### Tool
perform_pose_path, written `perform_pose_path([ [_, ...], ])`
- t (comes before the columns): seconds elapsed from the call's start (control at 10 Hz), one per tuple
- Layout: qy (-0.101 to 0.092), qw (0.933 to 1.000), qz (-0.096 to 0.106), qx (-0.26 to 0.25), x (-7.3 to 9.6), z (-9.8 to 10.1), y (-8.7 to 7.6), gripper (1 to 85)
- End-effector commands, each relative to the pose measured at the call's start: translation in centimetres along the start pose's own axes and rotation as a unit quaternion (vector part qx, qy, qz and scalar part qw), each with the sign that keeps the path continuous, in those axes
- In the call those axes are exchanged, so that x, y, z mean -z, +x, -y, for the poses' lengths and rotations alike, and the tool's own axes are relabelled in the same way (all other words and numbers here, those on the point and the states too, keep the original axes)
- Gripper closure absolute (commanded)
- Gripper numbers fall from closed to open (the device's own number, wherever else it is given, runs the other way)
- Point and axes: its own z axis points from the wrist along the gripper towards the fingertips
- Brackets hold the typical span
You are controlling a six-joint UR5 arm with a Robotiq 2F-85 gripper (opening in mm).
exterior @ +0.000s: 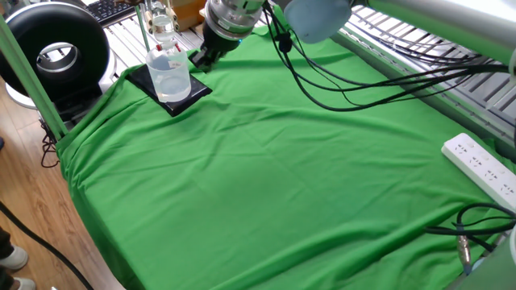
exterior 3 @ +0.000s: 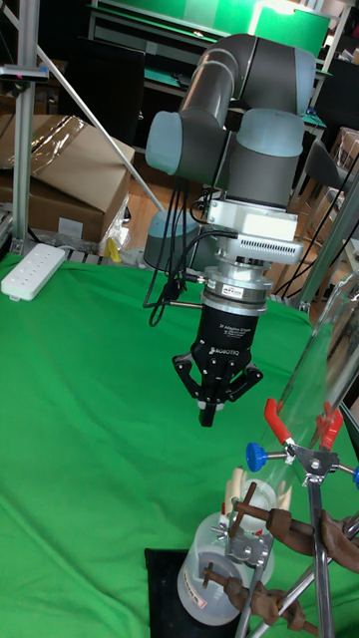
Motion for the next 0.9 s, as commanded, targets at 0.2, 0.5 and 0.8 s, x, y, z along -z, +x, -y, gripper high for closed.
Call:
perform_pose_path([
  [0.2,0.006,0.9998,-0.002,0.017,0.2,0.5,0.1,84.3],
  [0.5,-0.008,0.9999,-0.008,0.000,1.0,-0.6,-1.0,84.3],
  [0.8,-0.028,0.9996,0.008,0.003,1.3,-1.7,-4.2,84.3],
])
